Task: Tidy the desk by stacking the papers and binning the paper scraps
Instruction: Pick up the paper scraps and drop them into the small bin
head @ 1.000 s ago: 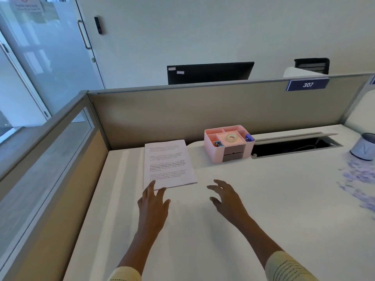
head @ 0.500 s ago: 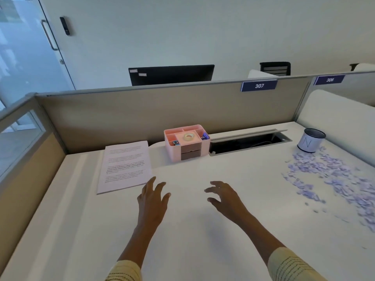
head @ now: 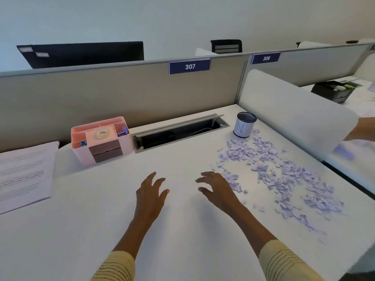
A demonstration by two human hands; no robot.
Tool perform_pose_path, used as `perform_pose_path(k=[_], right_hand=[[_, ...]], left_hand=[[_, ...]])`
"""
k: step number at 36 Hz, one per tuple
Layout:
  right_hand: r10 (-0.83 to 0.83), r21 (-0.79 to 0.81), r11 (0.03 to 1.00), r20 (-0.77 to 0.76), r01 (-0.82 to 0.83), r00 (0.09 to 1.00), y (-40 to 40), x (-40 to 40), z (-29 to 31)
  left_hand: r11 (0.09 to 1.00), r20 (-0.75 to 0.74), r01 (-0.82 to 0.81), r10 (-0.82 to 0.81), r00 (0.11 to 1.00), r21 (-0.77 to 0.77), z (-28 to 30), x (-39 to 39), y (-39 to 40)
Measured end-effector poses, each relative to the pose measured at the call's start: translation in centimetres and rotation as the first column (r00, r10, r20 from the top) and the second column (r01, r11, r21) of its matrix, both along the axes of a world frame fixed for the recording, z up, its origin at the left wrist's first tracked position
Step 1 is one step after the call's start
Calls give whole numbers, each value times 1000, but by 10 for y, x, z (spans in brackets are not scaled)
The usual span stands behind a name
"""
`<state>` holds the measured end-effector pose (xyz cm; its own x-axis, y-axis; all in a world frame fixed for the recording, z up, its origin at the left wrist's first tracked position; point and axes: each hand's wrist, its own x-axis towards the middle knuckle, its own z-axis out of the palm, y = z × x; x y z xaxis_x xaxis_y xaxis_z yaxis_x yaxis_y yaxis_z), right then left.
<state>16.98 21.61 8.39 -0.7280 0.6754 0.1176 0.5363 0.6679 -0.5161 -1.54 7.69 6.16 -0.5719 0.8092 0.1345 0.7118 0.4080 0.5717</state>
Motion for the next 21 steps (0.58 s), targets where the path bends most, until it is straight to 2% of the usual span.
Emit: perform_pose_path(k=[6, 10, 16, 21], right_hand=[[-32, 7, 999, 12, 32, 999, 60, 45, -5], [-36, 72, 997, -84, 42, 996, 97, 62, -8], [-272, -100, 961, -209, 256, 939, 160, 71, -5], [-397, -139, 916, -170, 377, 902, 212, 64, -2]], left_hand=[[998, 28, 56, -55, 998, -23, -16, 39, 53], [996, 34, 65, -63, 997, -56, -26, 46, 75], [994, 33, 51, -48, 998, -97, -39, 37, 104], [985, -41, 82, -89, 995, -155, -47, 28, 127]])
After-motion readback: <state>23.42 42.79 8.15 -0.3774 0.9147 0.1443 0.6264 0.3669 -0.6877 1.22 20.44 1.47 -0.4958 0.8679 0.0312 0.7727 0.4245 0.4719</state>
